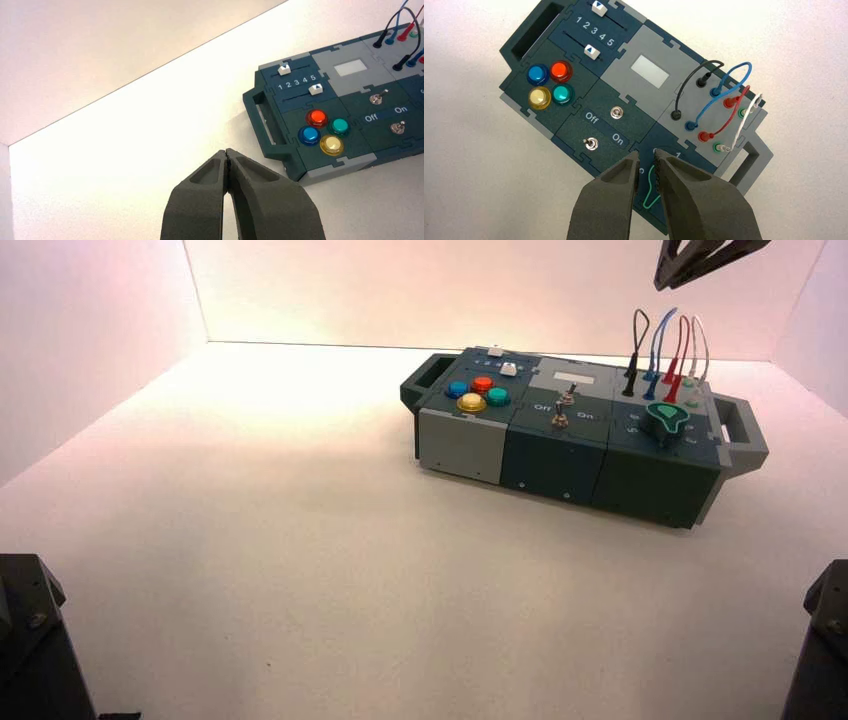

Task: Flip the bottom switch on with the right gripper.

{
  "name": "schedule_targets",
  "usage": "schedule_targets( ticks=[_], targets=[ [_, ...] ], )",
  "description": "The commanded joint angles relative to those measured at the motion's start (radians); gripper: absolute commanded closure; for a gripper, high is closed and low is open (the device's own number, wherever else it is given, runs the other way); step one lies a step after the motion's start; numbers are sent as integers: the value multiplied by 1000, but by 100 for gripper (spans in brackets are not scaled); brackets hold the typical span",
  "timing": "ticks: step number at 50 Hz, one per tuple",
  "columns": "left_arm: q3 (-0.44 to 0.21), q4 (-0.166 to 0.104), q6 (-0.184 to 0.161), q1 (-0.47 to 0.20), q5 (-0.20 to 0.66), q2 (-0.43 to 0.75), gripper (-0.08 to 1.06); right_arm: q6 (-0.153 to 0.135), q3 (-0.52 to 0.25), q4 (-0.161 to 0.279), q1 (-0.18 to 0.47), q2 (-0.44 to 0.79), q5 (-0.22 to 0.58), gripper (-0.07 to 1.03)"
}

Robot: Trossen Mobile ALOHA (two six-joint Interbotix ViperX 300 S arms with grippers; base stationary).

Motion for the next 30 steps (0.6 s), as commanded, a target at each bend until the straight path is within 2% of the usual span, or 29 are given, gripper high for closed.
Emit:
schedule_targets(
  ticks=[1,19,30],
  targets=[
    [-14,-2,2,3,-15,12,101,-3,-23,6,5,-5,-3,78],
    [-20,-2,2,3,-20,34,101,-3,-25,9,6,-5,3,78],
    [-20,-2,2,3,-67,44,101,-3,-26,11,26,-5,3,78]
  ],
)
